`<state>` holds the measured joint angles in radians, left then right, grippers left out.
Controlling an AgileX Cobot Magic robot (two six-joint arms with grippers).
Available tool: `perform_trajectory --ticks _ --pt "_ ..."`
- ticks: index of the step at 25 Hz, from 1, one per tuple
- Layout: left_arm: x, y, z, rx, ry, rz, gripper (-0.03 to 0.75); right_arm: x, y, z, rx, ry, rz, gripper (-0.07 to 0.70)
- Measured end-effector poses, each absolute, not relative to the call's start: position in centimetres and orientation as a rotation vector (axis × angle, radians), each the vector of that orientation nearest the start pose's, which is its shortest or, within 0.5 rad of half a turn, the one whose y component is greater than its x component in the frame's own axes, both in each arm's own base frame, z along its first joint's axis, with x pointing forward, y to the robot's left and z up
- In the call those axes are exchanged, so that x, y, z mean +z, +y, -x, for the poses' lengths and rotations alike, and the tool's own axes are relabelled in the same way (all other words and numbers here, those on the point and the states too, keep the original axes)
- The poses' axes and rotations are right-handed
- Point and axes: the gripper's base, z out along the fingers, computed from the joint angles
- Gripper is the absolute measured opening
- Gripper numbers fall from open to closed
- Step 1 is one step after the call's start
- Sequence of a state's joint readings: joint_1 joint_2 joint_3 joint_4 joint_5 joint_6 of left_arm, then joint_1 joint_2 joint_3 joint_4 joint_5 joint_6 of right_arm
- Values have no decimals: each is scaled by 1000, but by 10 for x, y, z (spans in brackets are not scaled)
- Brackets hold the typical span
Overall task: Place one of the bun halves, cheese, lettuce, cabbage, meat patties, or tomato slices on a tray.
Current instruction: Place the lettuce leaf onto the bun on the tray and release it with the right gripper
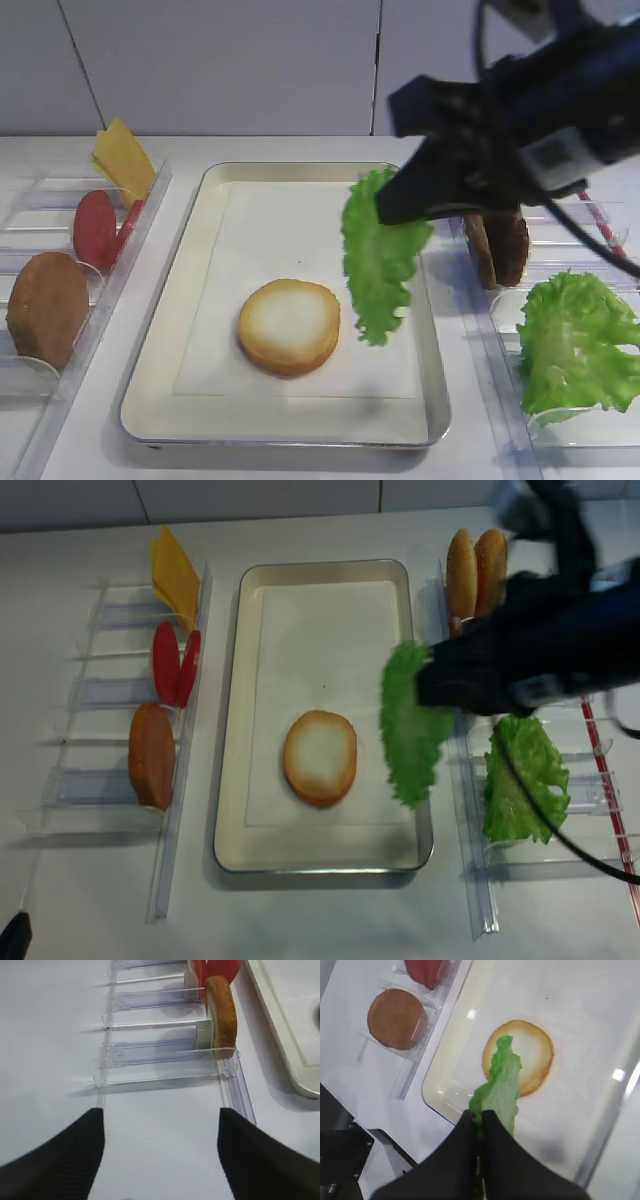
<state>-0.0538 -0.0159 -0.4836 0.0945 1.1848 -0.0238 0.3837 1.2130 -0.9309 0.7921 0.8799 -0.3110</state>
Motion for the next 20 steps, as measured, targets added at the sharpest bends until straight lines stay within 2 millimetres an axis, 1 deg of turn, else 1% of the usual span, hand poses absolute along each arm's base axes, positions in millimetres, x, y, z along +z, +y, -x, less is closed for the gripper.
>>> perform_trajectory --ticks 3,7,11,15,20 --pt "263 9 11 71 2165 -21 471 307 168 -216 1000 2489 475 49" --pt "263 9 11 71 2165 -21 471 293 204 -240 1008 2526 531 49" --pt "263 9 11 71 2165 -21 471 276 236 -253 1017 2567 602 49" --pt "263 9 11 71 2165 -21 471 263 254 -252 1051 2603 624 49" --pt "263 8 11 69 2166 -21 471 248 260 -259 1011 2621 612 49"
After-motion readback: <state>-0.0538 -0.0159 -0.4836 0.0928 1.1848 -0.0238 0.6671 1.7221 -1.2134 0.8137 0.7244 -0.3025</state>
